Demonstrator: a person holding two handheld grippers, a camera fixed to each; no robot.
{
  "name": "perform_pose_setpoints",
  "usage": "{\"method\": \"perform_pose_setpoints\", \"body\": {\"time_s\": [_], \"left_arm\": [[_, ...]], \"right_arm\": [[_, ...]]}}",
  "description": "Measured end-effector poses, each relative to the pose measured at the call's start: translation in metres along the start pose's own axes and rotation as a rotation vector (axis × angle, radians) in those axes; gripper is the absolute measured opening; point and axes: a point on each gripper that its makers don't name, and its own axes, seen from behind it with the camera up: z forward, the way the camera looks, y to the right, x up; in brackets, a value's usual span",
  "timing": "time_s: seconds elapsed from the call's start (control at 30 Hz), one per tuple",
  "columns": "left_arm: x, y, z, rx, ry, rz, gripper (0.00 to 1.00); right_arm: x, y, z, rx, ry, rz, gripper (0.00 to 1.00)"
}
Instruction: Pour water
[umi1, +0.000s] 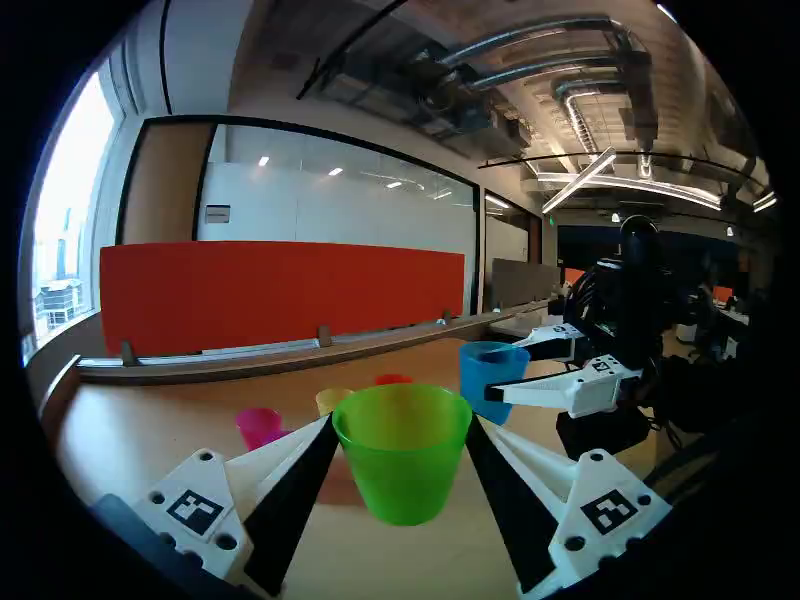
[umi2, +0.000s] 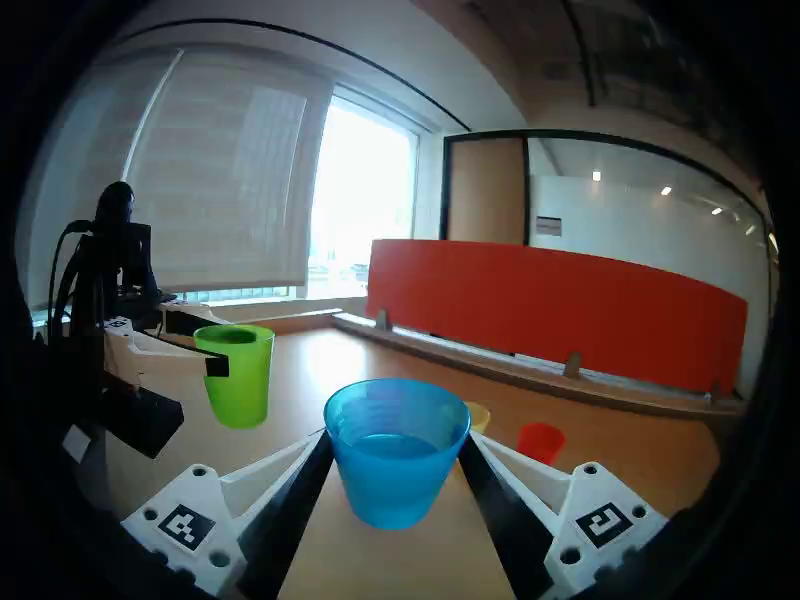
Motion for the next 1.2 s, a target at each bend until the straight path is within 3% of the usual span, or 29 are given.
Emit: {"method": "perform_pose_setpoints", "body": {"time_s": [0.37,0.8,1.2], "left_arm": [[-0.011,0.009,0.005,-0.045,-0.046,0.025,0.88],[-0.022,0.026,0.011,-0.099,-0.069,0.058,0.88],[-0.022,0.039,0.016,-0.129,-0.059,0.066,0.88]], "right_arm": [[0.019,-0.005,0.000,0.034,-0.001,-0.063,0.89],[0.045,-0.016,-0.001,0.083,-0.009,-0.228,0.89],[0.051,-0.026,0.005,0.119,-0.038,-0.361,0.89]]}}
